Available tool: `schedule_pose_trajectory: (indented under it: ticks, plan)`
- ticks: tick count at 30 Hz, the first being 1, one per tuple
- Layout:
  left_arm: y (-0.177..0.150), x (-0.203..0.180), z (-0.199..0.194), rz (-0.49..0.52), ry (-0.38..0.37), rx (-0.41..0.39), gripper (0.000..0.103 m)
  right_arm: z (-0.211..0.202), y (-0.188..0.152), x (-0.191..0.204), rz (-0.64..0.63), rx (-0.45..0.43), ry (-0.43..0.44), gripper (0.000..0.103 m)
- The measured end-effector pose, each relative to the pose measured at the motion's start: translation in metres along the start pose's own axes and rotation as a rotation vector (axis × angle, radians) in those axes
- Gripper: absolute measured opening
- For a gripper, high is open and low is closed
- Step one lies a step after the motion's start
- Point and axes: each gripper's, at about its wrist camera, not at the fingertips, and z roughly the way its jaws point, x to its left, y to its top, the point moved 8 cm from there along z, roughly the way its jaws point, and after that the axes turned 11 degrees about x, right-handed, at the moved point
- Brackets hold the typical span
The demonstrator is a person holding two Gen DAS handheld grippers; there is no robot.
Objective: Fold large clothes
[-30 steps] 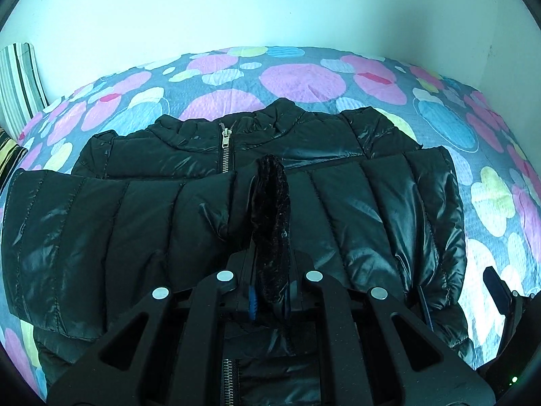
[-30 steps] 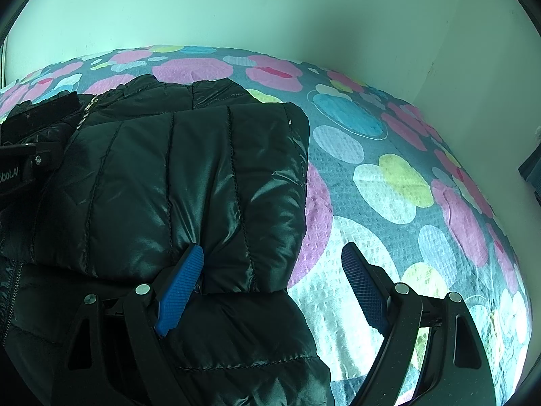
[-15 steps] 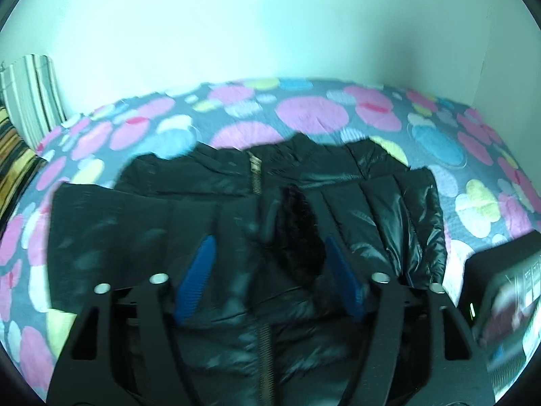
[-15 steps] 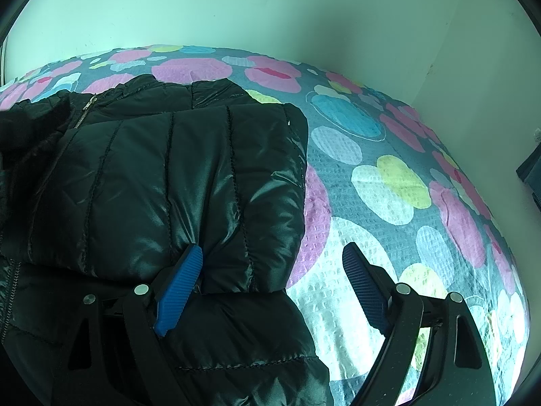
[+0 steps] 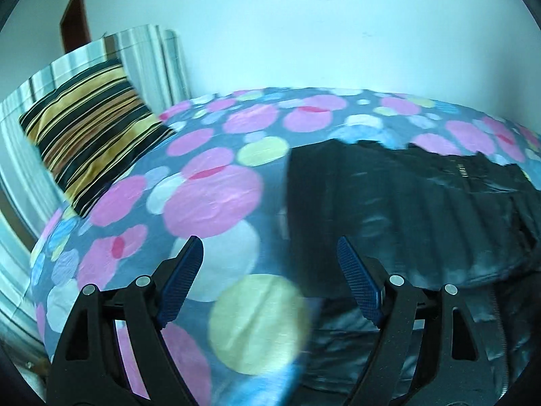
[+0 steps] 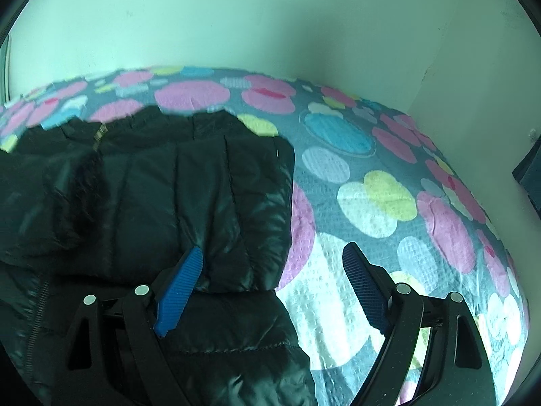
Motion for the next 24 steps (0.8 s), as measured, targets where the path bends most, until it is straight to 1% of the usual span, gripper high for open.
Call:
schedule_pose_trajectory:
  ticks: [3, 5, 9, 12, 16, 18, 19, 20, 21, 22, 23, 24]
  plan:
    - [-0.001, 0.016, 0.013, -0.022, 0.016, 0.02, 0.082, -0.019, 0.009, 0.019, -0.021, -0.016, 0.073, 0.084]
    - [-0.001, 0.021, 0.02, -0.031, 0.017, 0.027, 0.082, -0.028, 0.017, 0.043, -0.065, -0.028, 0.118, 0.083]
    - [-0.004, 0.026, 0.029, -0.049, 0.007, 0.042, 0.082, -0.031, 0.033, 0.087, -0.106, -0.011, 0.243, 0.083]
    - [-0.004, 0.024, 0.036, -0.054, -0.007, 0.053, 0.082, -0.023, 0.043, 0.115, -0.134, 0.008, 0.271, 0.083]
    - [-0.004, 0.016, 0.045, -0.033, -0.018, 0.063, 0.082, 0.005, 0.043, 0.148, -0.194, 0.098, 0.293, 0.083]
    - [-0.004, 0.012, 0.046, -0.022, -0.019, 0.062, 0.082, 0.014, 0.038, 0.153, -0.178, 0.126, 0.305, 0.083]
    - [-0.003, 0.01, 0.047, -0.016, -0.016, 0.059, 0.082, 0.016, 0.036, 0.153, -0.167, 0.134, 0.315, 0.078]
    - [-0.003, 0.009, 0.047, -0.013, -0.014, 0.058, 0.082, 0.016, 0.033, 0.153, -0.159, 0.138, 0.332, 0.059]
    - [-0.002, 0.008, 0.047, -0.012, -0.014, 0.057, 0.082, 0.017, 0.031, 0.153, -0.149, 0.145, 0.346, 0.05]
    - [-0.001, 0.007, 0.047, -0.01, -0.013, 0.056, 0.082, 0.016, 0.03, 0.152, -0.147, 0.139, 0.337, 0.044]
    - [0.0, 0.007, 0.046, -0.01, -0.008, 0.052, 0.082, 0.013, 0.03, 0.153, -0.157, 0.125, 0.334, 0.027]
    - [0.001, 0.007, 0.045, -0.01, -0.007, 0.05, 0.082, 0.01, 0.032, 0.153, -0.166, 0.115, 0.333, 0.018]
